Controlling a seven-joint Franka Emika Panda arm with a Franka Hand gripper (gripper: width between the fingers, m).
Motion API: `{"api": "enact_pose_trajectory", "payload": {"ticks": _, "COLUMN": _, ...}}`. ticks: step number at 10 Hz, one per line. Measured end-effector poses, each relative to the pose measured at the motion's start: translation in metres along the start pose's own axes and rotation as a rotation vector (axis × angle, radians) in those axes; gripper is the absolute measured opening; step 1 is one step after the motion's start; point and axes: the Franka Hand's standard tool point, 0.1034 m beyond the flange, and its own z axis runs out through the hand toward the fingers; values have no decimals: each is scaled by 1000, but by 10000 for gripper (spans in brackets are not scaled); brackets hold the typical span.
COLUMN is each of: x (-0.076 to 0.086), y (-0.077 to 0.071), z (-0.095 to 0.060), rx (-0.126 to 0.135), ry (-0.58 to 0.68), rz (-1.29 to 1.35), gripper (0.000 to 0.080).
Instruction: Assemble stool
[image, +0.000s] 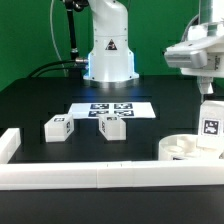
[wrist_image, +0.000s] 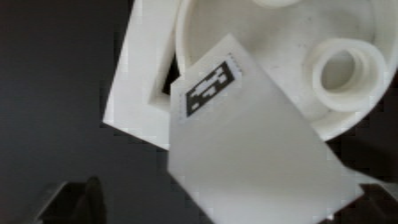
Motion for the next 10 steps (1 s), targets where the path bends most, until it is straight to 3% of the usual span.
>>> {"api": "enact_pose_trajectory", "payload": {"ticks": 5, "x": -6, "y": -2, "z": 2, "rx": 3, "ry": -1, "rz": -299, "gripper": 649}}
{"api": "enact_pose_trajectory", "payload": {"ticks": 7, "x": -22, "y": -8, "z": 11, "rx": 9, "ry": 6, "rz": -565, "gripper": 649}}
{"api": "enact_pose_trajectory", "payload": {"ticks": 8, "x": -20, "y": -7, "z": 10, "rx": 9, "ry": 7, "rz": -499, "gripper": 649}}
{"api": "enact_pose_trajectory", "payload": {"ticks": 10, "x": -21, "y": -8, "z": 11, "rx": 10, "ry": 7, "rz": -487, "gripper": 374}}
